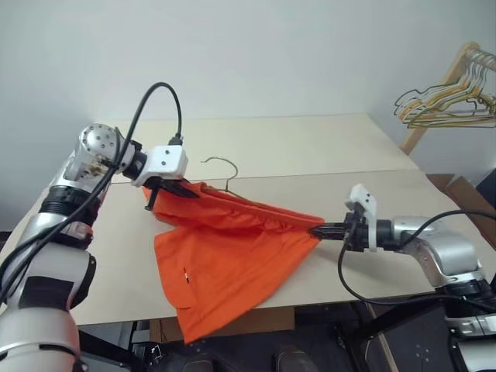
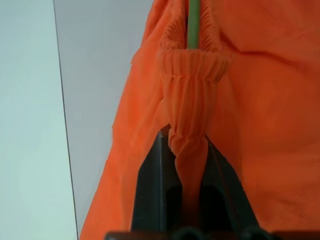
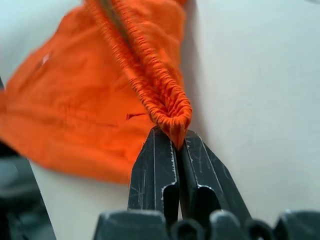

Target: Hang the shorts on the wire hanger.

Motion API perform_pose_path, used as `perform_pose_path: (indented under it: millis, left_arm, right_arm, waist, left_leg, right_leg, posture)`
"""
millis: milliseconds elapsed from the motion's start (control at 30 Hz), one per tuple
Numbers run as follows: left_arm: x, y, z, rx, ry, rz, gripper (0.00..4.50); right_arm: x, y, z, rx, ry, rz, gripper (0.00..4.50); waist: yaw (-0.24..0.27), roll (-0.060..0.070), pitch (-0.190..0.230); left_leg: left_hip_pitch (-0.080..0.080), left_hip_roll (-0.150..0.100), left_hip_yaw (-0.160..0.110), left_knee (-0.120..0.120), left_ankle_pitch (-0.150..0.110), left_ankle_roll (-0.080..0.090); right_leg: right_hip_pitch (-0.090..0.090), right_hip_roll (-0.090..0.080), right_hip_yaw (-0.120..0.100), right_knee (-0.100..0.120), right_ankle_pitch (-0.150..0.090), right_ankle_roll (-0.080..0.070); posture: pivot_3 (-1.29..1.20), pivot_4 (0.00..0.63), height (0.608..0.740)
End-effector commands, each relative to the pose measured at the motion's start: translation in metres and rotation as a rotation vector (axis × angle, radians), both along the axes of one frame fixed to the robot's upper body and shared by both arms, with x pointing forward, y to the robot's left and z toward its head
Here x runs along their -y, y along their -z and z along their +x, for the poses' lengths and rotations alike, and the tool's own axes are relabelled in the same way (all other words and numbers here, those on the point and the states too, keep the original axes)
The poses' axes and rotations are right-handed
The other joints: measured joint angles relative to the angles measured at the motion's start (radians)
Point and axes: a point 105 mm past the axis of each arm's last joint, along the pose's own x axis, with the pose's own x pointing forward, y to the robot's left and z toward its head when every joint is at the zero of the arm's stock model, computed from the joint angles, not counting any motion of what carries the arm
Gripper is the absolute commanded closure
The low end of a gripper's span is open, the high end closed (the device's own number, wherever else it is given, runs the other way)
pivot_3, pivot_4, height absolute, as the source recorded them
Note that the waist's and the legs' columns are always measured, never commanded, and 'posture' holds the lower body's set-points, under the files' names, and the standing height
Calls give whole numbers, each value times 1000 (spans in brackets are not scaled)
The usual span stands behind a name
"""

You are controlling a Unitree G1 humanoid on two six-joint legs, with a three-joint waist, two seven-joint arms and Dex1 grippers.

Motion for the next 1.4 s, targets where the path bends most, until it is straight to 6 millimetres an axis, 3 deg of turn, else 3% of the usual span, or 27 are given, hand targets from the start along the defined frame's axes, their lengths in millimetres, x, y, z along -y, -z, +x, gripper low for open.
perform_pose_path:
  millis: [33,267,400,633,933,1067,1200,1333,1400]
  left_arm:
    - [-10,-14,4,70,-28,-1,4500]
    - [15,-5,2,77,17,-55,4500]
    - [30,0,3,89,25,-70,4500]
    - [44,-8,5,121,2,-158,4500]
    - [41,4,-10,93,55,-114,4500]
    - [41,4,-7,112,36,-128,4500]
    - [46,-1,-6,116,33,-172,4500]
    - [48,-4,-7,124,40,-178,4500]
    - [47,-2,-7,128,39,-159,4500]
  right_arm:
    - [6,-19,1,133,-52,-102,4416]
    - [-30,-66,12,386,-193,-254,4416]
    - [-49,-84,13,442,-250,-269,4416]
    - [-60,-77,11,449,-308,-354,4416]
    - [-56,-62,23,627,-314,-532,4416]
    - [-52,-58,14,587,-362,-522,3379]
    - [-46,-48,14,504,-345,-547,1959]
    - [-48,-42,12,421,-317,-495,1959]
    - [-47,-39,22,370,-229,-489,1959]
  waist:
    - [0,0,0]
    - [-2,1,0]
    - [3,1,0]
    - [-1,1,0]
    - [-3,1,0]
    - [-1,1,0]
    - [-2,1,0]
    - [-4,1,0]
    - [-4,1,0]
  left_leg:
    - [0,0,0,0,0,0]
    - [1,1,0,0,0,0]
    - [0,0,0,0,0,0]
    - [-1,-1,0,1,0,0]
    - [0,0,0,0,0,0]
    - [0,-1,0,0,0,0]
    - [0,-1,0,1,0,0]
    - [0,-1,0,1,0,0]
    - [0,-1,0,1,0,0]
  right_leg:
    - [0,0,0,0,0,0]
    - [0,0,1,1,0,0]
    - [-1,0,0,0,0,0]
    - [-1,-2,-1,1,0,0]
    - [-1,-1,-1,1,0,0]
    - [-1,-1,-1,1,0,0]
    - [0,-2,-1,1,0,0]
    - [0,-1,-1,1,0,0]
    - [0,-1,-1,1,0,0]
  posture:
    - [-81,0,740]
    - [-94,0,740]
    - [-95,0,740]
    - [-95,0,740]
    - [-98,0,740]
    - [-99,0,740]
    - [-104,0,740]
    - [-105,0,740]
    - [-102,0,740]
